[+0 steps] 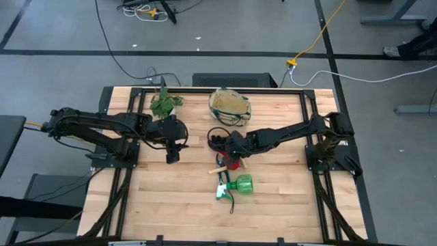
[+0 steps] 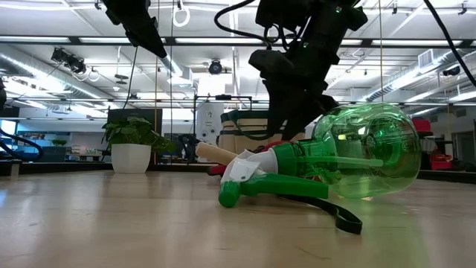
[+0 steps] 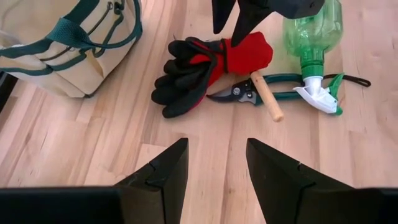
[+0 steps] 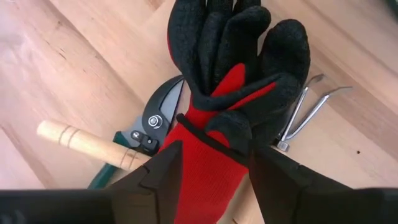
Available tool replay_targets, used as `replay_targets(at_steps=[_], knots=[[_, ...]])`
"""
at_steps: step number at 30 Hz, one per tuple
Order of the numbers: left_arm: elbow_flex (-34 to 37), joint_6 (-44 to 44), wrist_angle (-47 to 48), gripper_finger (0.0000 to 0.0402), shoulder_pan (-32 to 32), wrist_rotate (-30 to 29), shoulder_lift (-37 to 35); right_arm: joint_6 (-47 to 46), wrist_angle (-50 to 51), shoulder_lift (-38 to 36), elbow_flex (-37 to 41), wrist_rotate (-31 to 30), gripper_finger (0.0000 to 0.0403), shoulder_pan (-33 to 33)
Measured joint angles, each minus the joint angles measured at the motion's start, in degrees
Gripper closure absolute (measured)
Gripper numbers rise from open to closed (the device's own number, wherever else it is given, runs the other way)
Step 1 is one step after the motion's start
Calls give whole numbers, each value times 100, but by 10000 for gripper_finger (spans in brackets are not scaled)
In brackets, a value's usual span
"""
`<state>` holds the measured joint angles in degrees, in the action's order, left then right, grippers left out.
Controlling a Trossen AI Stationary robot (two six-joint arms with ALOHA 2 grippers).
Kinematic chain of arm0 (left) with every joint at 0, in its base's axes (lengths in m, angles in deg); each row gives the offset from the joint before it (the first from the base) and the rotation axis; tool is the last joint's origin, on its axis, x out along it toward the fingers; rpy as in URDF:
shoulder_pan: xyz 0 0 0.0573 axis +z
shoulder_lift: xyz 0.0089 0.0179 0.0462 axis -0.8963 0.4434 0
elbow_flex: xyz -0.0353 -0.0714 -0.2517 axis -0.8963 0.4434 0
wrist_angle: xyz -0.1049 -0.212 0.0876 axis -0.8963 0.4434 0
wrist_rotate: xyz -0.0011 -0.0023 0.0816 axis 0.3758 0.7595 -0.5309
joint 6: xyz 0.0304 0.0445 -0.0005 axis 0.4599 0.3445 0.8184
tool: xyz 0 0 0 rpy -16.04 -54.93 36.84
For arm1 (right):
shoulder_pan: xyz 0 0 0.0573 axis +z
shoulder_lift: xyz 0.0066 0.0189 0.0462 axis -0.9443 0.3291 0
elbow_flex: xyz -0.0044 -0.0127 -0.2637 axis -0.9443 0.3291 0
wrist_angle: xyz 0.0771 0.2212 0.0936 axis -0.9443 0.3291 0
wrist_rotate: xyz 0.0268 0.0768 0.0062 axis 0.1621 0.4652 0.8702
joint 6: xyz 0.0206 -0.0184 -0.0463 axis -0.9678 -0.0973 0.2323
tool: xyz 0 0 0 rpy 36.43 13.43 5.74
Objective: Pick & Place Garden tools in Gardening bag
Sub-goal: Put the red gloves into the gardening bag
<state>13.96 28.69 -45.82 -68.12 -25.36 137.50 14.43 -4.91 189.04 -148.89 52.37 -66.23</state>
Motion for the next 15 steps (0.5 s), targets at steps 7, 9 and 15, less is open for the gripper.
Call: replay_targets(at_steps=[7, 9, 15], knots=[[0, 0, -2, 232, 0, 2, 0, -53, -55, 103, -7, -8, 190, -26], [0, -1, 0, 232, 0, 2, 0, -53, -33, 176, -7, -1, 180, -52], [0, -2, 0, 232, 0, 4, 2, -181, -109, 199, -7, -42, 160, -142]])
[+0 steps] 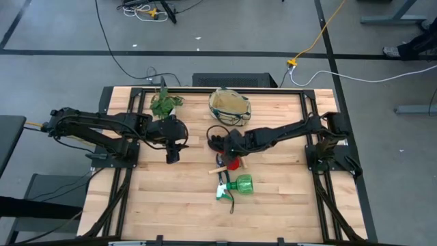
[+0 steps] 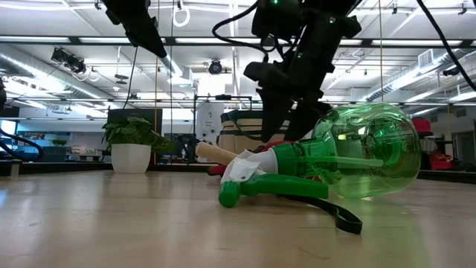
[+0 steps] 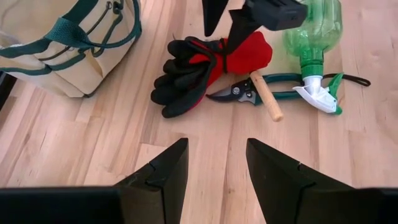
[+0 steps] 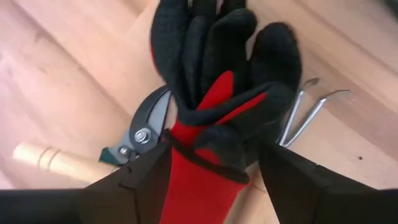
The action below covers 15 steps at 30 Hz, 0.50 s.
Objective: Pick & Place Garden tools in Gardening bag
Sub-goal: Put the red gloves into the gardening bag
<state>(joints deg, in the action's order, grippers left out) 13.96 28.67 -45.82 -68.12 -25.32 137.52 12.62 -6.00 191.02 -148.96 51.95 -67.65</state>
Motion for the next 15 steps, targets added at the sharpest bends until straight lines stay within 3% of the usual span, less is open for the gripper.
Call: replay_targets(at_steps=[15], knots=[[0, 2, -11, 232, 0, 0, 0, -24, -527, 707, 0, 258, 156, -151]])
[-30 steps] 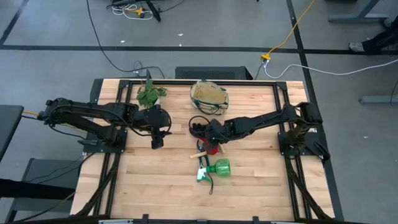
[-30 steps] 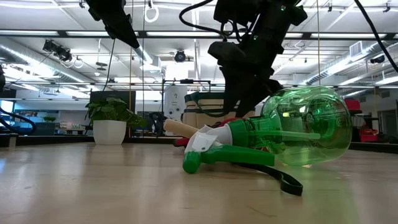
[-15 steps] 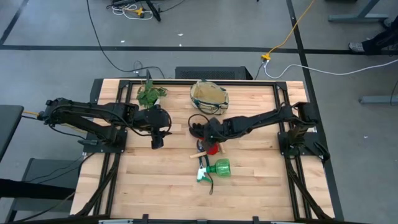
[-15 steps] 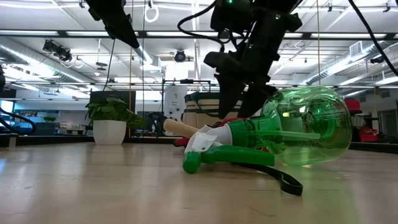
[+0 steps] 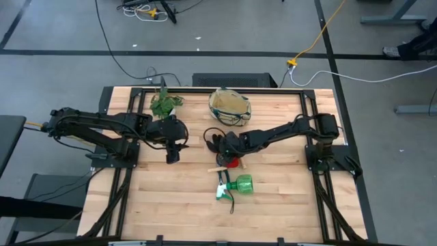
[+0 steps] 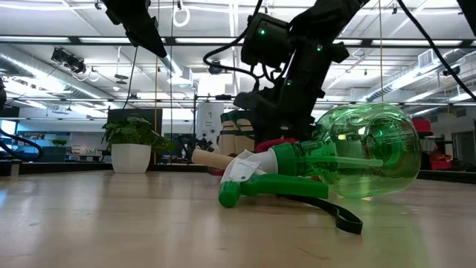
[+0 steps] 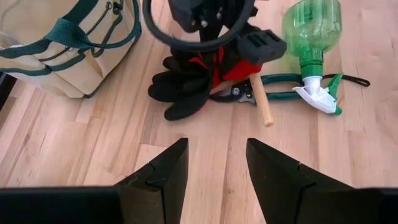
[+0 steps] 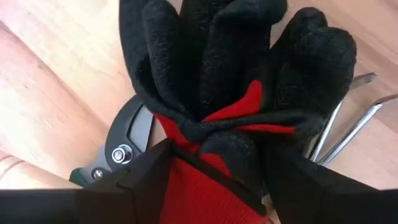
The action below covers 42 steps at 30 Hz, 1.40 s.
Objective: Pick & Place Garden tools in Gardening bag
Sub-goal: Put the red gloves into the gardening bag
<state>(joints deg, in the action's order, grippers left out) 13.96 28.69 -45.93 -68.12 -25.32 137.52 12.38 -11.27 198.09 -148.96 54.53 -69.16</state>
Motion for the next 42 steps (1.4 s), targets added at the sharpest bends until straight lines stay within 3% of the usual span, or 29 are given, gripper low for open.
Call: replay_targets(at_steps=[7, 19, 26, 42], knots=[[0, 0, 6, 232, 0, 0, 0, 2, -50, 17, 0, 211, 205, -34], [0, 0, 5, 232, 0, 0, 0, 249, -228, 10, -7, 444, 388, -32], [0, 0, 2, 232, 0, 1, 0, 421, 62, -191, -332, 507, 372, -25], [-4, 0, -20, 232, -4, 2, -4, 858, 481, -679, -580, 280, 391, -30]])
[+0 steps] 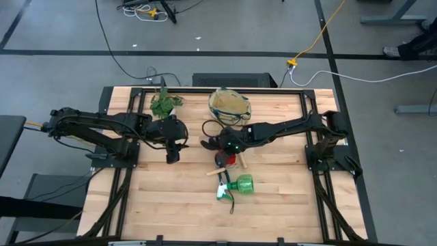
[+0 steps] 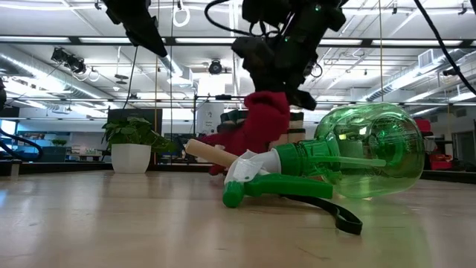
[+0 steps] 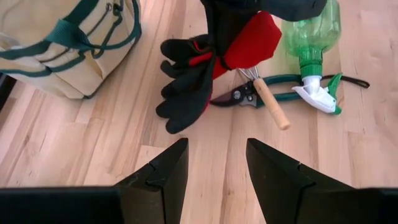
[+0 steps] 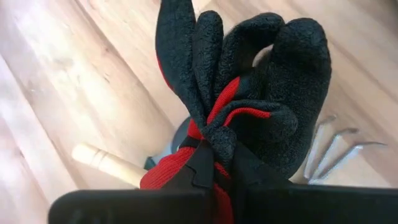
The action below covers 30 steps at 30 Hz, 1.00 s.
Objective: Pick & Place Garden tools in Gardening bag
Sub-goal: Put the red gloves into the gardening bag
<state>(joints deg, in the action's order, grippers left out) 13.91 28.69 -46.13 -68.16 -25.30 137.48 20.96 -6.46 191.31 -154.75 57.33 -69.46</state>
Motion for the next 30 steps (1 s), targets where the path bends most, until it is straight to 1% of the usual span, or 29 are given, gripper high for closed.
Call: replay_targets(at_steps=[12, 20, 30], knots=[[0, 0, 0, 232, -25, 0, 4, 504, -112, -696, 0, -256, 391, 2], [0, 0, 0, 232, -25, 0, 4, 949, -193, -1229, 0, -300, 391, 0], [0, 0, -4, 232, -25, 0, 4, 1581, -355, -1861, 3, -1335, 391, -13]])
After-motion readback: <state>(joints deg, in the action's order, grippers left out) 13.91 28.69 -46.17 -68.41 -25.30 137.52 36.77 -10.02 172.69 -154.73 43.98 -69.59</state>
